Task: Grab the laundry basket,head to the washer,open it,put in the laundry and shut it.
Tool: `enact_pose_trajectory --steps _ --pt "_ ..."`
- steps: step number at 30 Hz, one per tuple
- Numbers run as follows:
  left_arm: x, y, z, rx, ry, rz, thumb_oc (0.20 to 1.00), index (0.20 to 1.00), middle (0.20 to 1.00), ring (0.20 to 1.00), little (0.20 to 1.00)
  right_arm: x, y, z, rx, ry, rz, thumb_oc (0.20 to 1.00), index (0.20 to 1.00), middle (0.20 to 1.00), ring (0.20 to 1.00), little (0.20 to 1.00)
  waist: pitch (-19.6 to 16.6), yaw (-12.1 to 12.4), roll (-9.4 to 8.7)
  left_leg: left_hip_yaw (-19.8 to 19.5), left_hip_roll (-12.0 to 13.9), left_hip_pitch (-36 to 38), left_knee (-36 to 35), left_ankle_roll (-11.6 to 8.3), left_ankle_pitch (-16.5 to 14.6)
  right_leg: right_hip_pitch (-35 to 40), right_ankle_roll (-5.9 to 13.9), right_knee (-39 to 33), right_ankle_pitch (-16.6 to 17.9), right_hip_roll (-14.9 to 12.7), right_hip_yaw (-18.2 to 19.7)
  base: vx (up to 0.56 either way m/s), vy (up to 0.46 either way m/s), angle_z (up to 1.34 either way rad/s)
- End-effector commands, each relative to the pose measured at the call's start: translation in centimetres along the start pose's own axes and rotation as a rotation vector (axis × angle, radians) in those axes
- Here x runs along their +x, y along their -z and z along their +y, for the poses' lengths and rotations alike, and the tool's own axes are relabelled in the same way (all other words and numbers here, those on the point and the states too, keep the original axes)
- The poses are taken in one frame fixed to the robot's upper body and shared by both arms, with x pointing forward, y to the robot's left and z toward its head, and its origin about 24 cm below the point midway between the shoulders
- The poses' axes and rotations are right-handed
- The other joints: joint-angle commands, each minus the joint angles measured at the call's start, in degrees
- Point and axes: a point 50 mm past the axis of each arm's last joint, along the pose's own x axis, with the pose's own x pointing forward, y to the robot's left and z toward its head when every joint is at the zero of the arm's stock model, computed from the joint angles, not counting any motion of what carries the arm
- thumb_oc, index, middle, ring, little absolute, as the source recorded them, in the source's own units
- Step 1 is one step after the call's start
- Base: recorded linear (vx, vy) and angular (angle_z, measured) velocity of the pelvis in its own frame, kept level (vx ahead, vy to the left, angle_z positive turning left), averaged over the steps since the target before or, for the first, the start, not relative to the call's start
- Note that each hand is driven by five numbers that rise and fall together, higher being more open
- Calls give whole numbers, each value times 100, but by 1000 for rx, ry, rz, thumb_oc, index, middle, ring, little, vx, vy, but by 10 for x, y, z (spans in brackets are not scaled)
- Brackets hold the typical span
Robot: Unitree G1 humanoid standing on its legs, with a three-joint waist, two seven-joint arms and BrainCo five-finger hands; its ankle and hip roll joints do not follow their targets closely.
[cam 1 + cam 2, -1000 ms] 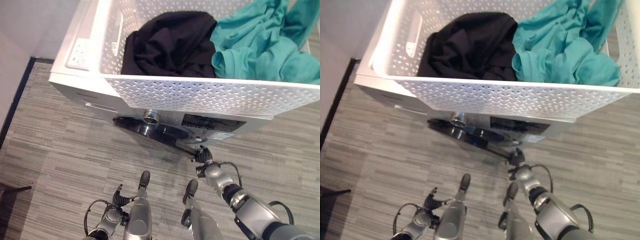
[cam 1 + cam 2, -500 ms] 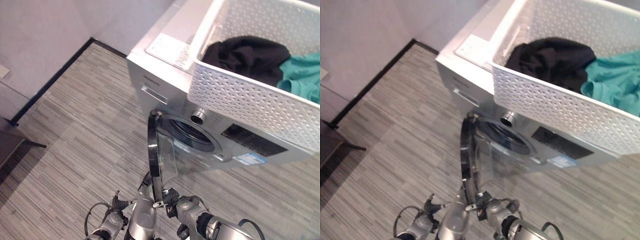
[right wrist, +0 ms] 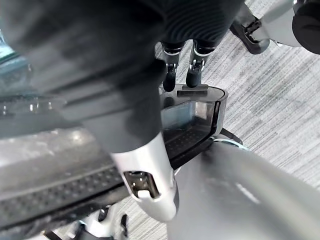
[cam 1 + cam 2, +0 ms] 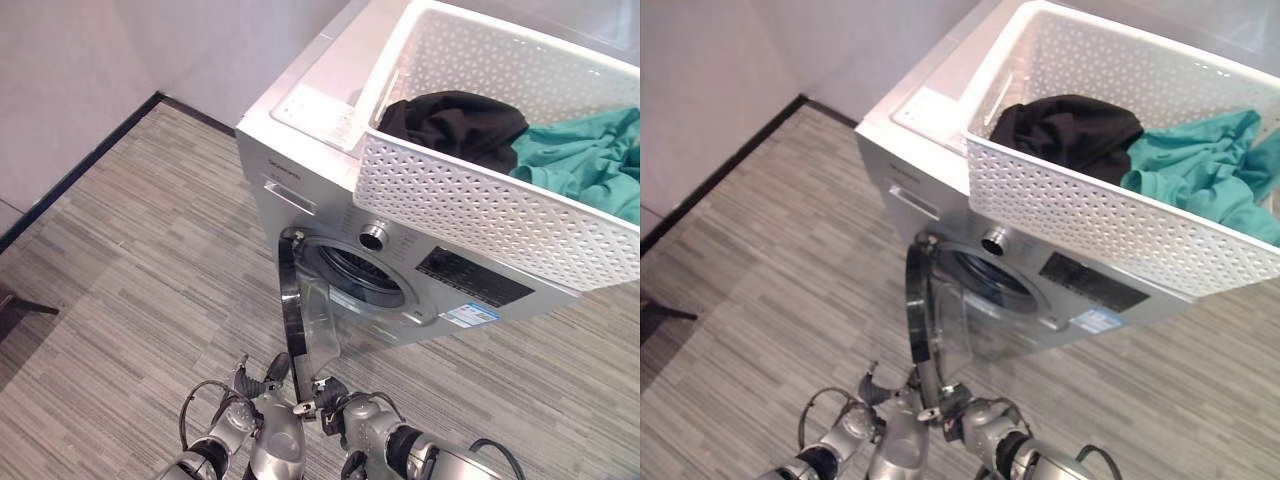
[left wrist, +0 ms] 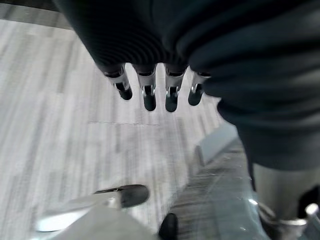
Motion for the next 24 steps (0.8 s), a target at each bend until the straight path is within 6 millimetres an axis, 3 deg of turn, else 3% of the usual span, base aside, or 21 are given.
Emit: enact_pose_trajectory --steps 1,2,3,4,5,6,7,8,10,13,14,16,17,20,22,23,24 --pt "10 -63 -4 117 -33 -190 1000 1000 1000 1000 1000 -24 -160 79 184 -254 -490 1000 1000 1000 1000 1000 230 -171 -506 215 3 -230 -137 -121 567 -375 563 -13 -355 -1170 -37 -177 -85 43" --pt "11 -63 -4 118 -34 -190 1000 1000 1000 1000 1000 -24 -161 79 184 -254 -491 1000 1000 1000 1000 1000 235 -169 -508 214 3 -230 -137 -121 565 -373 563 -13 -358 -1169 -40 -219 -124 67" --pt "4 -90 -16 106 27 -303 1000 1000 1000 1000 1000 -23 -172 61 178 -199 -519 1000 1000 1000 1000 1000 167 -400 -520 605 245 129 431 26 324 -552 592 -13 -371 -1219 -260 -233 -60 89" --pt "0 -101 -22 89 68 -353 1000 1000 1000 1000 1000 -23 -174 54 173 -177 -517 1000 1000 1000 1000 1000 161 -497 -491 704 344 264 890 119 114 -654 558 -13 -326 -1240 -314 -230 -58 103" --pt "0 -102 -21 89 69 -353 1000 1000 1000 1000 1000 -23 -174 54 174 -177 -517 1000 1000 1000 1000 1000 163 -488 -481 698 356 243 949 119 66 -648 559 -13 -333 -1228 -314 -237 58 143" --pt "-9 -124 -33 60 160 -435 1000 1000 1000 1000 1000 -24 -189 44 227 -137 -536 1000 1000 1000 1000 1000 199 -596 -384 464 278 513 1173 243 -216 -847 580 -13 -205 -1236 -404 -152 95 101" --pt "-15 -133 -42 64 201 -468 1000 1000 1000 1000 1000 -26 -193 43 265 -134 -544 1000 1000 1000 1000 1000 161 -719 -289 512 309 712 863 293 -356 -925 647 -13 -141 -1266 -424 -210 204 74" --pt "-22 -141 -49 82 241 -505 1000 1000 1000 1000 1000 -28 -199 39 290 -131 -559 1000 1000 1000 1000 1000 139 -775 -200 623 364 746 740 240 -288 -1010 704 -13 -34 -1372 -457 -106 254 37" --pt "-29 -140 -61 121 301 -528 1000 1000 1000 1000 1000 -28 -203 31 301 -100 -564 1000 1000 1000 1000 1000 86 -862 -91 694 316 922 369 206 -248 -1110 776 -13 150 -1504 -507 -99 268 69" --pt "-38 -141 -73 191 377 -570 1000 1000 1000 1000 1000 -33 -219 16 326 -53 -605 1000 1000 1000 1000 1000 147 -837 113 886 215 901 51 205 -420 -1181 901 21 369 -1809 -636 -114 225 90" --pt "-40 -139 -75 245 396 -588 1000 1000 1000 1000 1000 -35 -226 8 368 -29 -617 1000 1000 1000 1000 1000 227 -799 257 889 102 865 -7 235 -559 -1144 965 39 478 -1991 -681 -92 220 137" --pt "-39 -138 -75 262 403 -591 1000 1000 1000 1000 1000 -35 -227 2 410 -6 -616 1000 1000 1000 1000 1000 283 -694 363 823 12 819 7 249 -687 -1045 1019 50 542 -2147 -754 -74 152 141" --pt "-39 -140 -72 275 389 -613 1000 1000 1000 1000 1000 -37 -231 3 447 -12 -622 1000 1000 1000 1000 1000 367 -590 437 672 -114 739 72 302 -894 -974 1075 53 591 -2277 -799 -80 75 90" --pt "-39 -161 -47 314 306 -752 1000 1000 1000 1000 1000 -43 -243 -7 451 8 -661 1000 1000 1000 1000 1000 399 -291 607 416 -293 633 89 334 -1019 -871 1157 69 645 -2502 -955 -31 -3 35" --pt "-36 -165 -26 315 244 -793 1000 1000 1000 1000 1000 -44 -243 -19 420 31 -681 1000 1000 1000 1000 1000 412 -257 645 357 -324 613 141 345 -1053 -835 1176 101 659 -2554 -972 7 -20 33" --pt "-39 -167 -10 337 250 -836 1000 1000 1000 1000 1000 -41 -229 -32 382 39 -676 1000 1000 1000 1000 1000 408 -334 650 402 -308 666 170 337 -1081 -832 1185 152 631 -2532 -926 8 -1 22" --pt "-39 -165 -9 337 254 -832 1000 1000 1000 1000 1000 -40 -227 -32 380 37 -673 1000 1000 1000 1000 1000 396 -336 649 412 -305 679 167 337 -1083 -834 1185 160 626 -2530 -915 6 2 16"
